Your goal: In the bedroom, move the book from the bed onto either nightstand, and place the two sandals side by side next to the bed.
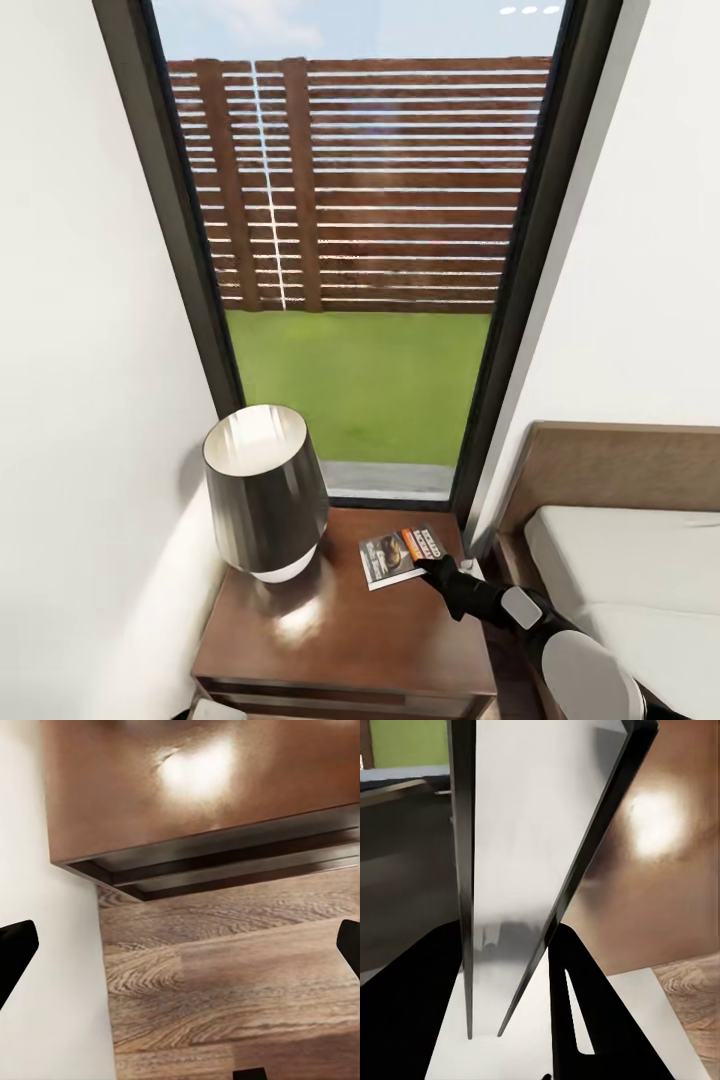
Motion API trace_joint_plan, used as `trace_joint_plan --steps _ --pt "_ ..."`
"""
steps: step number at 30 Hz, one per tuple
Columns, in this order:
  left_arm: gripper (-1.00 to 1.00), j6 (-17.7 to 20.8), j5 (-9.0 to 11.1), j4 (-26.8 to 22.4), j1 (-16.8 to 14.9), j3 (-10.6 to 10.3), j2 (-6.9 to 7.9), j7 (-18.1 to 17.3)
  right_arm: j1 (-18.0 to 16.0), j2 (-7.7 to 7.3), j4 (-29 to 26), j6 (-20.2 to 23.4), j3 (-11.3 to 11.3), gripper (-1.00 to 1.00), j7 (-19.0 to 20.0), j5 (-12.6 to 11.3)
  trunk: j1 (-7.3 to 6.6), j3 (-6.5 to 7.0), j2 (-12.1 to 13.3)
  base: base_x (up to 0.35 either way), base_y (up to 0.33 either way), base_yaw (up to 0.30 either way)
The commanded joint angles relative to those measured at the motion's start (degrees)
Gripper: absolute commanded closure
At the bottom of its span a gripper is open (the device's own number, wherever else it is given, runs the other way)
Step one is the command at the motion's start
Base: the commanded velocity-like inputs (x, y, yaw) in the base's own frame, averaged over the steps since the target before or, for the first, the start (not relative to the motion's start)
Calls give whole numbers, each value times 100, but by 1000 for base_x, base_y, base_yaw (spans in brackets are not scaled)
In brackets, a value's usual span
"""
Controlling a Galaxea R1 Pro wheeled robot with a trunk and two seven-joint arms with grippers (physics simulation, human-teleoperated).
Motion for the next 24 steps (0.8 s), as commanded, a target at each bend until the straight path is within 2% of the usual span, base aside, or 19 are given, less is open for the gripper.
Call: trace_joint_plan --steps 1,24 --pt "-100 -16 53 0 -3 -50 3 24 0 2 -13 52 2 100 -24 -69 22 -24 -45 0 0 0" --pt "-100 -16 53 0 -3 -59 -8 24 0 3 -6 63 11 100 -142 -55 528 -437 -967 0 0 0"
